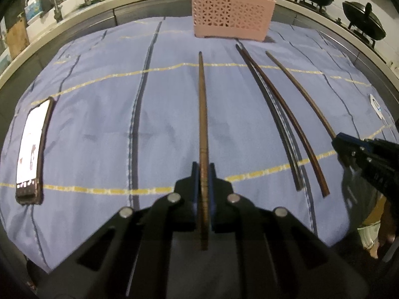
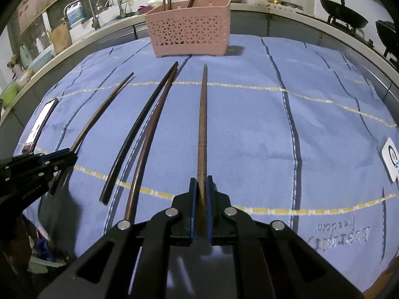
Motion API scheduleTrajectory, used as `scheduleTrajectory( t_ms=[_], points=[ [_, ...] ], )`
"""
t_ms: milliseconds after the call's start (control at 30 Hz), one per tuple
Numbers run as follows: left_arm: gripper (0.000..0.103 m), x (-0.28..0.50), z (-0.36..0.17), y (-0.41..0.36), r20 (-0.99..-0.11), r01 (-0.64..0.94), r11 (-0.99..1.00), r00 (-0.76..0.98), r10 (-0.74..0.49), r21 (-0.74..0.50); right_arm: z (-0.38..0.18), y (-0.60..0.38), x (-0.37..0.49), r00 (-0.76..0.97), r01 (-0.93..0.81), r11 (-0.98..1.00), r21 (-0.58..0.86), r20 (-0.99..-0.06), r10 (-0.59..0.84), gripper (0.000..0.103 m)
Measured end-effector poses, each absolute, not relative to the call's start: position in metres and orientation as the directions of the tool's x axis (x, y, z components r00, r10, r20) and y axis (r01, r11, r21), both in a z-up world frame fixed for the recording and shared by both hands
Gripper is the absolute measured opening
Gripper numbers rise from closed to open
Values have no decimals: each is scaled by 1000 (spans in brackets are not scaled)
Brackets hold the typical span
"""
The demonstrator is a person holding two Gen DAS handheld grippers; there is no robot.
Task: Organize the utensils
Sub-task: 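Grasp a brown chopstick with the left tool while the right tool grasps another, then lift both held chopsticks and carry them over the pink caddy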
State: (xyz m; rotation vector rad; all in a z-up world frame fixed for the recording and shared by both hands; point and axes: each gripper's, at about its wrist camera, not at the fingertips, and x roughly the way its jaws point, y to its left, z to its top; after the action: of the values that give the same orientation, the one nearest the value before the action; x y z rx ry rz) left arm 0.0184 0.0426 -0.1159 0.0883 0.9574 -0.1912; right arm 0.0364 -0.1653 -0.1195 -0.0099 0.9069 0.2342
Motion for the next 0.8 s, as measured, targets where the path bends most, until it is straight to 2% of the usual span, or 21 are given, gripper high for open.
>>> scheduleTrajectory(
  t_ms=[100,167,200,333,700,800],
  points=[
    [18,19,-114,45,-829,220,975,540,-147,-30,-119,-172,33,563,-218,966,142,-790,243,8],
    [38,28,-112,48,-833,217,976,533,-147,-33,-119,-177,35,543,-219,959,182,-793,274,8],
    [40,31,-112,49,-834,214,976,532,-145,-33,-119,-180,37,531,-218,954,207,-795,294,8],
    [40,59,-109,48,-840,236,971,518,-163,-43,-116,-182,55,496,-212,944,252,-805,327,8],
    [39,131,-104,20,-854,281,959,508,-115,39,-102,-152,149,457,-258,945,200,-837,302,9],
    [24,145,-102,16,-853,288,957,509,-114,44,-99,-143,174,443,-267,939,215,-838,318,11]
  ],
)
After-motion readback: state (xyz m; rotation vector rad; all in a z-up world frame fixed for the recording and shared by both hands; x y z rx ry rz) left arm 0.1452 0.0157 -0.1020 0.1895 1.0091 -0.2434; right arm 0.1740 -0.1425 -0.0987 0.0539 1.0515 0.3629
